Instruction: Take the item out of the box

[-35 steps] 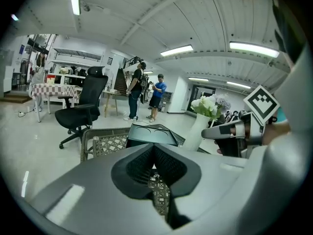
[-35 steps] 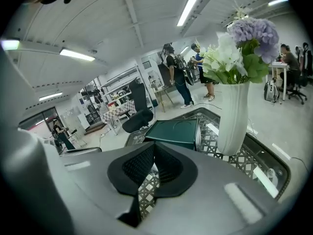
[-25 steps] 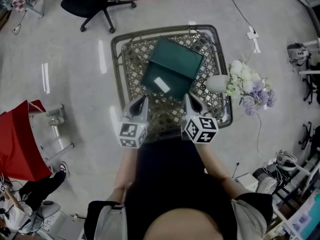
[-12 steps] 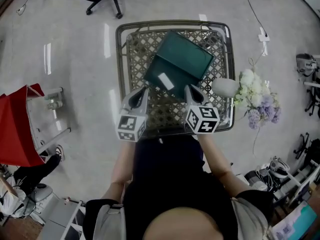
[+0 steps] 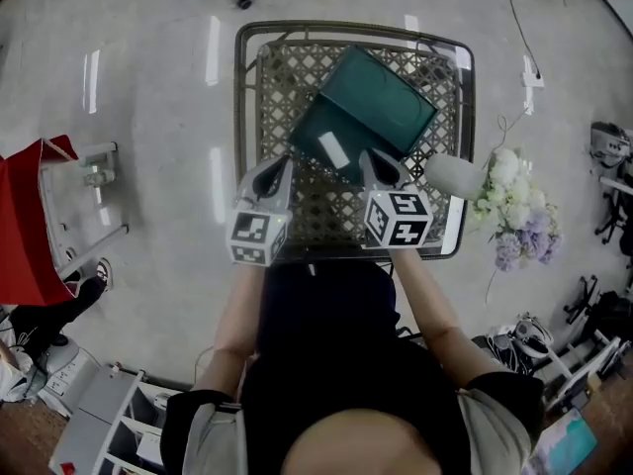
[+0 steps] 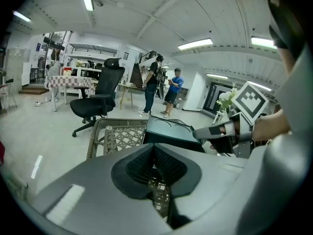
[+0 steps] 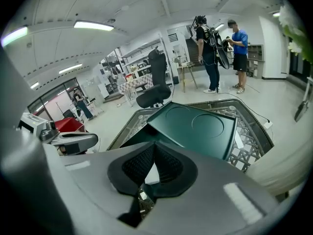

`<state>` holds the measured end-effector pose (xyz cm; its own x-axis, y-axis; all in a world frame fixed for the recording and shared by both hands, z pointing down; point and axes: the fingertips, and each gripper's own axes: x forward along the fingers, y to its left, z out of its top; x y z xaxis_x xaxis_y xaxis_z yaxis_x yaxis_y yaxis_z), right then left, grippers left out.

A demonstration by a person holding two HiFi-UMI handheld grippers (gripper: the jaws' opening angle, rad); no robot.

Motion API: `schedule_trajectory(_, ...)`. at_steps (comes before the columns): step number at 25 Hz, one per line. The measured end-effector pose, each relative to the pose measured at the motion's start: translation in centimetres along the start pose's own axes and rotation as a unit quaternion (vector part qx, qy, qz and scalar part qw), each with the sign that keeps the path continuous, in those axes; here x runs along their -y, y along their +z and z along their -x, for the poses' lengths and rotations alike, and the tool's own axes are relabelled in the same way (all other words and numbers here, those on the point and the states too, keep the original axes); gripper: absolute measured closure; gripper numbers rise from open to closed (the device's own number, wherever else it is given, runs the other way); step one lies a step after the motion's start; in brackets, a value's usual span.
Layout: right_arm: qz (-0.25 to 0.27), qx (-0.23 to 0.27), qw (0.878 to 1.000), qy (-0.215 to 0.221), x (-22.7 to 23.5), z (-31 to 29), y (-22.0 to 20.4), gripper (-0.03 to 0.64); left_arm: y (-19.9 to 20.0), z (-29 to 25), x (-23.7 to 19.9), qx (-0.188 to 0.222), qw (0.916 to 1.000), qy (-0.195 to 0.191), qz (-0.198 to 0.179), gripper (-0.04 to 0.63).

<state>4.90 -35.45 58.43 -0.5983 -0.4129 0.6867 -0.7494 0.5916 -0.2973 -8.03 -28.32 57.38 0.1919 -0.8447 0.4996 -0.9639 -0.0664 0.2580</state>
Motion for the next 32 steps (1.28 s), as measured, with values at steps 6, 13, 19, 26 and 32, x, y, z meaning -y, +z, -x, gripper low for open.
schedule_trajectory(6, 0.023, -0.035, 0.999, 0.019, -1.0, -2.0, -0.8, 0.615, -0.2, -0.8, -1.4, 0.002, 0.9998, 0.016, 0.014, 0.586)
schedule_trajectory(13, 0.054, -0.065, 0.996, 0.036, -2.1, -4.2, -1.7, 0.615, -0.9, -1.5, -2.2, 0.012, 0.9991, 0.027, 0.030, 0.586)
schedule_trajectory(19, 0.078, -0.086, 0.992, 0.056, -2.8, -5.9, -2.1, 0.573, -1.8, -1.9, -2.3, 0.016, 0.9984, 0.026, 0.048, 0.586)
schedule_trajectory(26, 0.088, -0.121, 0.986, 0.074, -3.4, -7.5, -3.5, 0.469, -3.1, -2.5, -2.4, 0.013, 0.9978, 0.027, 0.060, 0.586)
schedule_trajectory(32, 0.098, -0.149, 0.981, 0.075, -3.4, -8.9, -4.7, 0.419, -4.1, -2.8, -2.7, 0.008, 0.9972, 0.029, 0.069, 0.586)
